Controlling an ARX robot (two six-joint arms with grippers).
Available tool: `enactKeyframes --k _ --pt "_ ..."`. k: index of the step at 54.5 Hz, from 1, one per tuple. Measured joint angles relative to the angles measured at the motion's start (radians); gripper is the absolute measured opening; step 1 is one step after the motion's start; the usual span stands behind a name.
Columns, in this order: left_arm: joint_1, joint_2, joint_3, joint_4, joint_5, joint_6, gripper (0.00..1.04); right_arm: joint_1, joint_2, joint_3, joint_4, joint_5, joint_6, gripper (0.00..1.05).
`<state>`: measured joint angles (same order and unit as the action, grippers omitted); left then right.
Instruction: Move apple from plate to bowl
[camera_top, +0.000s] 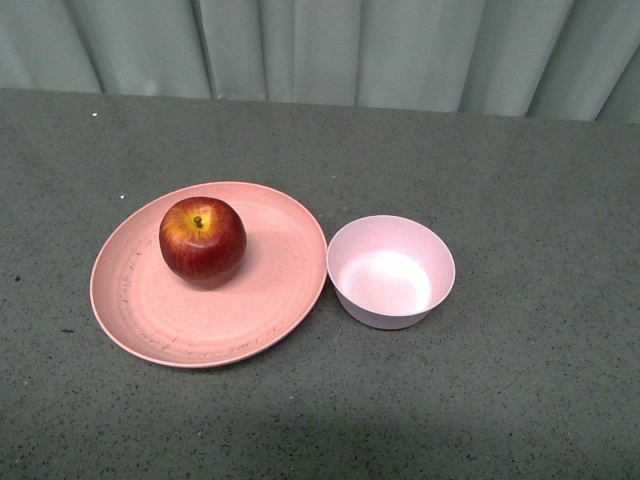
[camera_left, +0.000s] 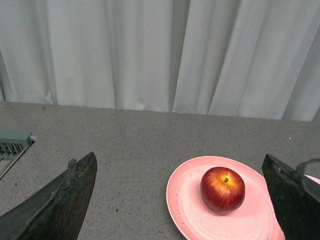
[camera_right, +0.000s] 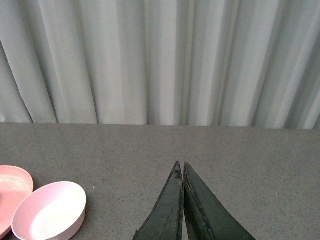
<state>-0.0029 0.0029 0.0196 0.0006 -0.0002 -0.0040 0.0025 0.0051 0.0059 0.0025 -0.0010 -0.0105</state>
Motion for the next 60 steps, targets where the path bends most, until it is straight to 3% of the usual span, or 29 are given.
enactKeyframes --k 4,11,32,36,44,53,60 --pt "0.0 0.0 0.0 0.0 0.0 0.0 0.98 0.0 0.0 0.0 -0.001 0.0 0.0 0.02" --pt "0.0 0.0 0.0 0.0 0.0 0.0 0.98 0.0 0.0 0.0 -0.001 0.0 0.0 0.3" --pt "0.006 0.01 0.004 -0.024 0.026 0.007 0.98 0.0 -0.001 0.0 -0.001 0.0 0.0 0.97" --pt "0.014 0.089 0.005 -0.012 0.066 0.007 0.98 0.0 -0.001 0.0 -0.001 0.0 0.001 0.95" --pt "0.006 0.433 0.03 0.275 0.113 -0.031 0.98 0.0 -0.001 0.0 -0.001 0.0 0.001 0.95" --pt "-0.063 0.982 0.147 0.676 0.082 -0.044 0.98 0.0 -0.001 0.0 -0.001 0.0 0.001 0.95" --pt "-0.123 1.312 0.274 0.806 0.055 -0.057 0.98 0.0 -0.001 0.0 -0.001 0.0 0.001 0.95"
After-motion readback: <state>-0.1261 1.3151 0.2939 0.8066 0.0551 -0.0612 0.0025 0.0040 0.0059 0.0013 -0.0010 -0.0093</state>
